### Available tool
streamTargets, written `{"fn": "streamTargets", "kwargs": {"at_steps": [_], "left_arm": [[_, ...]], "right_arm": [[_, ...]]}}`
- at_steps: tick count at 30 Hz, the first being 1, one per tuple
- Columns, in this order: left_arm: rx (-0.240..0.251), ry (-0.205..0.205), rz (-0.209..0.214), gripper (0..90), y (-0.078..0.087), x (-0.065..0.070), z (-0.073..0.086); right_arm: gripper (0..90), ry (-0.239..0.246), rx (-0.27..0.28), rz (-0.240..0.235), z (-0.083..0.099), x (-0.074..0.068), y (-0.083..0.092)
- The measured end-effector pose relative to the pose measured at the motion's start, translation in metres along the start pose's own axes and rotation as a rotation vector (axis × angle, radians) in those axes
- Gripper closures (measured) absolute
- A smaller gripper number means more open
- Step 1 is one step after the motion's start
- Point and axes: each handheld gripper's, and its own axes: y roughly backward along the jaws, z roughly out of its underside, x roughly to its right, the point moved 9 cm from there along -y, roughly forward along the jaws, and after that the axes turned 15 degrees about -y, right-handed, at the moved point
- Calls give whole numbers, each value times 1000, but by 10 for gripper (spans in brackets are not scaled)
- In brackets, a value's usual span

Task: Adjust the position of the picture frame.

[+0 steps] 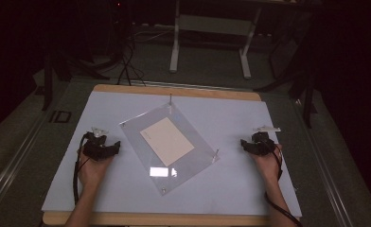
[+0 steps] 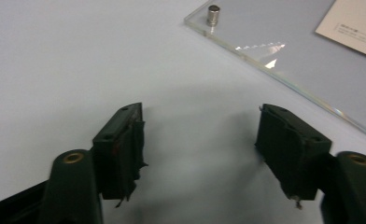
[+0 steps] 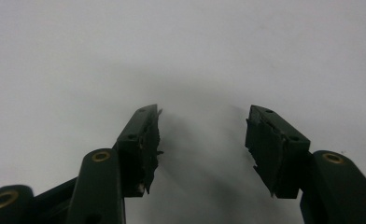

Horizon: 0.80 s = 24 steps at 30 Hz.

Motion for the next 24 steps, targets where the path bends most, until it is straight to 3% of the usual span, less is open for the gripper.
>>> {"fn": "streamTargets", "kwargs": {"at_steps": [4, 5, 6, 7, 8, 9, 13, 17, 21, 24], "left_arm": [[-2, 14, -1, 393, 1, -2, 0], [9, 24, 23, 446, 7, -3, -2], [9, 24, 23, 447, 7, -3, -2], [33, 36, 45, 458, 11, -2, -5], [43, 30, 59, 458, 13, -1, -8], [63, 5, 86, 472, 16, 2, -13], [90, -42, 121, 489, 21, 9, -21], [86, -82, 120, 454, 21, 11, -29], [96, -97, 133, 473, 22, 14, -36], [100, -114, 147, 475, 20, 19, -41]], "right_arm": [[449, 8, -4, -10, 1, -5, 2], [475, 31, -2, -40, 1, -15, 6], [475, 31, -2, -40, 1, -15, 6], [498, 49, 0, -71, 1, -23, 9], [498, 49, 0, -71, 1, -23, 9], [523, 50, -2, -104, 2, -31, 13], [534, 82, -4, -157, 7, -46, 21], [517, 131, -8, -177, 9, -54, 27], [516, 127, -5, -203, 10, -57, 32], [508, 88, -2, -258, 15, -63, 41]]}}
